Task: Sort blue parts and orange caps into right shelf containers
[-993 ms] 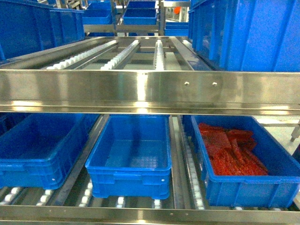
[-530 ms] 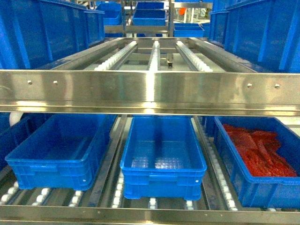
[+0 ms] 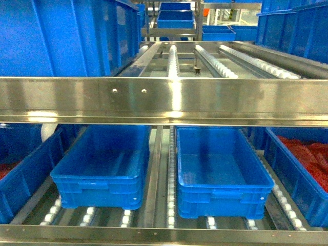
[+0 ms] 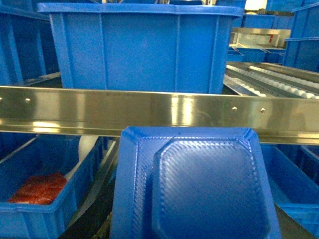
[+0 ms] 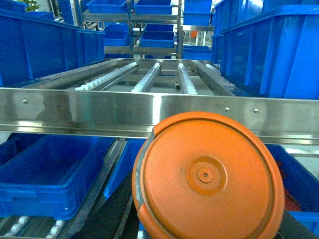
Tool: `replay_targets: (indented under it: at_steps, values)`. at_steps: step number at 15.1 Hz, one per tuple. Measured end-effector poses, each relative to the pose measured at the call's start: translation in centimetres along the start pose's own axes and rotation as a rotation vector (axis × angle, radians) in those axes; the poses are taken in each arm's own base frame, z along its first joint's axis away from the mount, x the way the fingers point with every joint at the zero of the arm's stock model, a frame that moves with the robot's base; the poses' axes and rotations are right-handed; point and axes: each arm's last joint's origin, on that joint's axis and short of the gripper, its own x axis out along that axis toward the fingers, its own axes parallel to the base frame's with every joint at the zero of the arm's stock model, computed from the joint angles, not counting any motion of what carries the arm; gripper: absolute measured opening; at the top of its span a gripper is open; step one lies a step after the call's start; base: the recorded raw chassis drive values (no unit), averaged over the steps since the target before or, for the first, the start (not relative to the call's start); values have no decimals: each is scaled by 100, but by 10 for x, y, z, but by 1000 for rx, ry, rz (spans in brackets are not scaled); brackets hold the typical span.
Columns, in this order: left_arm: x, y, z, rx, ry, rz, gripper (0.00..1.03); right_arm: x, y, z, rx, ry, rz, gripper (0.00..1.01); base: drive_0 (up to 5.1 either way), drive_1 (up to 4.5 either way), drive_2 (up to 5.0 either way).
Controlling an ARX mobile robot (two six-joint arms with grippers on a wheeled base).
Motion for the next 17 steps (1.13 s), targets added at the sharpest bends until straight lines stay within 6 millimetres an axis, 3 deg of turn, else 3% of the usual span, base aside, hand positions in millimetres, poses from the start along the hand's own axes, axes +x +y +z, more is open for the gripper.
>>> replay_targets:
  at_steps: [17]
  values:
    - [0,0,0,0,0,0,43,0,0,0,0,2,3,44,-503,243,243]
